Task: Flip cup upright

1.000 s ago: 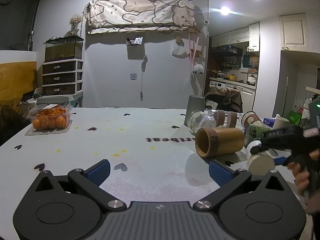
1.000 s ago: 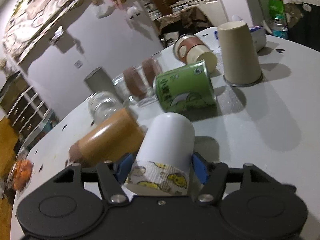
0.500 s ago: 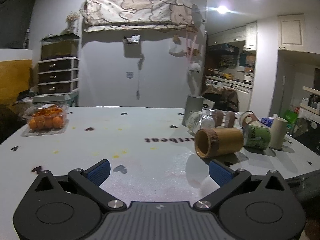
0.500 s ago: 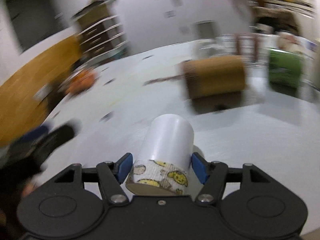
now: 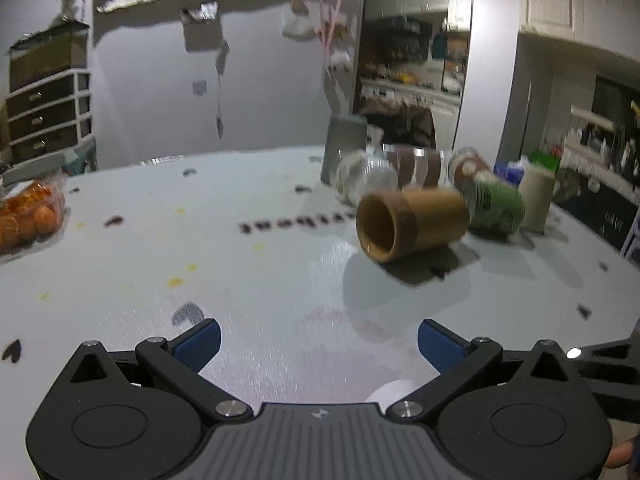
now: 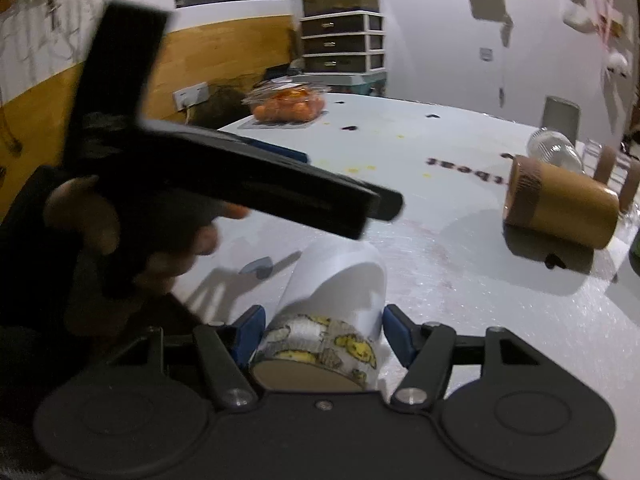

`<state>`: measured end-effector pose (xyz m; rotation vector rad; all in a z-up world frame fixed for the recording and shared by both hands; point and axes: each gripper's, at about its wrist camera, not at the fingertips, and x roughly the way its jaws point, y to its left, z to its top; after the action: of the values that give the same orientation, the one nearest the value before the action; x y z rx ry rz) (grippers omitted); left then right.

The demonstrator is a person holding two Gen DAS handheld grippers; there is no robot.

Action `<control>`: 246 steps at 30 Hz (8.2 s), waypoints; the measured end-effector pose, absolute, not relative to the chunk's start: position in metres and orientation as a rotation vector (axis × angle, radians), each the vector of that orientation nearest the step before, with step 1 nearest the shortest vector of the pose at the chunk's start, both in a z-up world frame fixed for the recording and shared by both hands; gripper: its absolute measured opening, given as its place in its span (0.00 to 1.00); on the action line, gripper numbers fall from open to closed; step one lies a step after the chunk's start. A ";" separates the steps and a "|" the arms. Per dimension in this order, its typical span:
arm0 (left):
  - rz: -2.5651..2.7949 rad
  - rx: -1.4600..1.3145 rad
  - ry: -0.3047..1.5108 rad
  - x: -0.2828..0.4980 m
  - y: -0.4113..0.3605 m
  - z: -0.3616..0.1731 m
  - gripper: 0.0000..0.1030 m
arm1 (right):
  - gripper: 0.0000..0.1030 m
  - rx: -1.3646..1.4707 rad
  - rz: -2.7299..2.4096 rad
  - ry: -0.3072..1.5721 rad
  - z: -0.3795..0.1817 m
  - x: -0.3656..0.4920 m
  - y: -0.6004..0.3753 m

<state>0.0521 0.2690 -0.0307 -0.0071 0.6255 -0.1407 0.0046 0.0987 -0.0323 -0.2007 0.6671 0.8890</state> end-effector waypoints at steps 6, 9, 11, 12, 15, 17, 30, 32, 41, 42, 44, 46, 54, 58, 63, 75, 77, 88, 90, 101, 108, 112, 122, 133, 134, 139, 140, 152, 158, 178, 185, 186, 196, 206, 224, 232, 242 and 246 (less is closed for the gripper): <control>-0.139 0.044 0.669 0.051 0.267 -0.044 1.00 | 0.73 -0.251 0.843 0.661 -0.036 -0.001 0.094; -0.124 0.030 0.660 0.045 0.274 -0.043 1.00 | 0.77 -0.252 0.813 0.661 -0.036 -0.002 0.085; -0.113 0.013 0.661 0.041 0.280 -0.042 1.00 | 0.77 -0.262 0.776 0.662 -0.038 -0.001 0.081; -0.113 -0.001 0.664 0.039 0.284 -0.042 1.00 | 0.77 -0.265 0.754 0.661 -0.039 0.000 0.078; -0.106 -0.029 0.680 0.034 0.293 -0.043 1.00 | 0.77 -0.240 0.703 0.668 -0.041 0.009 0.068; -0.094 -0.035 0.688 0.030 0.296 -0.045 1.00 | 0.77 -0.215 0.673 0.669 -0.041 0.016 0.064; -0.183 -0.236 0.735 0.023 0.308 -0.027 0.99 | 0.74 -0.063 0.562 0.671 -0.047 0.039 0.058; -0.207 -0.279 0.784 0.032 0.303 -0.025 0.94 | 0.74 -0.044 0.563 0.671 -0.048 0.039 0.057; -0.250 -0.365 1.012 0.085 0.271 -0.039 0.81 | 0.74 -0.006 0.566 0.674 -0.050 0.043 0.050; -0.252 -0.360 1.022 0.089 0.267 -0.040 0.80 | 0.74 -0.003 0.567 0.673 -0.050 0.042 0.050; -0.261 -0.346 1.042 0.096 0.260 -0.041 0.77 | 0.74 0.002 0.571 0.671 -0.050 0.043 0.049; -0.271 -0.333 1.069 0.102 0.254 -0.044 0.75 | 0.74 0.002 0.575 0.668 -0.050 0.042 0.048; -0.290 -0.286 1.044 0.092 0.253 -0.034 0.63 | 0.74 0.023 0.559 0.656 -0.048 0.041 0.038; -0.273 -0.259 0.994 0.079 0.263 -0.021 0.63 | 0.74 0.035 0.554 0.646 -0.046 0.041 0.036; -0.236 -0.239 0.895 0.058 0.285 0.001 0.62 | 0.74 0.045 0.572 0.632 -0.042 0.038 0.039; 0.020 -0.168 0.695 0.043 0.350 0.019 0.62 | 0.74 0.022 0.600 0.607 -0.034 0.034 0.057; 0.099 -0.178 0.668 0.046 0.367 0.019 0.62 | 0.74 0.018 0.609 0.599 -0.033 0.033 0.060; 0.435 -0.169 0.456 0.077 0.458 0.029 0.62 | 0.74 -0.013 0.631 0.590 -0.032 0.029 0.078; 0.488 -0.147 0.420 0.085 0.465 0.025 0.62 | 0.74 -0.018 0.638 0.592 -0.032 0.030 0.081; 0.594 -0.080 0.358 0.128 0.488 -0.001 0.62 | 0.73 -0.035 0.640 0.592 -0.031 0.028 0.091; 0.603 -0.123 0.322 0.123 0.498 -0.011 0.63 | 0.73 -0.023 0.628 0.594 -0.031 0.028 0.087; 0.577 -0.142 0.354 0.120 0.499 -0.008 0.64 | 0.73 -0.015 0.625 0.593 -0.030 0.029 0.086; 0.557 -0.149 0.410 0.108 0.493 -0.008 0.95 | 0.73 0.011 0.635 0.575 -0.029 0.033 0.086; 0.538 -0.145 0.383 0.038 0.455 0.023 1.00 | 0.84 0.007 0.659 0.444 -0.012 0.038 0.099; 0.536 -0.143 0.380 0.030 0.450 0.025 1.00 | 0.86 0.005 0.660 0.434 -0.010 0.039 0.101; 0.520 -0.086 0.342 -0.013 0.416 0.034 1.00 | 0.93 -0.016 0.660 0.387 -0.002 0.042 0.109; 0.516 -0.077 0.350 -0.019 0.410 0.035 1.00 | 0.94 -0.017 0.664 0.380 -0.001 0.043 0.111; 0.480 -0.053 0.380 -0.074 0.357 0.022 1.00 | 1.00 -0.021 0.699 0.361 0.000 0.049 0.126; 0.482 -0.083 0.393 -0.080 0.352 0.015 1.00 | 1.00 -0.030 0.687 0.365 -0.003 0.050 0.128; 0.480 -0.084 0.399 -0.081 0.347 0.012 1.00 | 1.00 -0.052 0.679 0.377 -0.007 0.046 0.132; 0.478 -0.086 0.406 -0.081 0.347 0.012 1.00 | 1.00 -0.053 0.677 0.377 -0.007 0.046 0.132; 0.477 -0.086 0.406 -0.081 0.347 0.012 1.00 | 1.00 -0.054 0.676 0.377 -0.007 0.046 0.132; 0.474 -0.084 0.404 -0.081 0.345 0.013 1.00 | 1.00 -0.053 0.674 0.377 -0.007 0.045 0.131; 0.474 -0.085 0.405 -0.081 0.345 0.013 1.00 | 1.00 -0.054 0.673 0.378 -0.006 0.045 0.131; 0.471 -0.086 0.399 -0.080 0.344 0.013 1.00 | 1.00 -0.060 0.674 0.376 -0.003 0.044 0.129; 0.468 -0.086 0.401 -0.080 0.343 0.013 1.00 | 1.00 -0.062 0.674 0.375 -0.003 0.043 0.129; 0.468 -0.086 0.401 -0.080 0.343 0.013 1.00 | 1.00 -0.063 0.675 0.375 -0.003 0.043 0.129; 0.468 -0.086 0.401 -0.080 0.342 0.013 1.00 | 1.00 -0.067 0.673 0.374 -0.002 0.042 0.130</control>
<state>-0.0802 0.3425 0.0132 -0.0861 0.4007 0.4678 0.0422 0.1295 -0.0024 -0.0667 0.3738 0.6732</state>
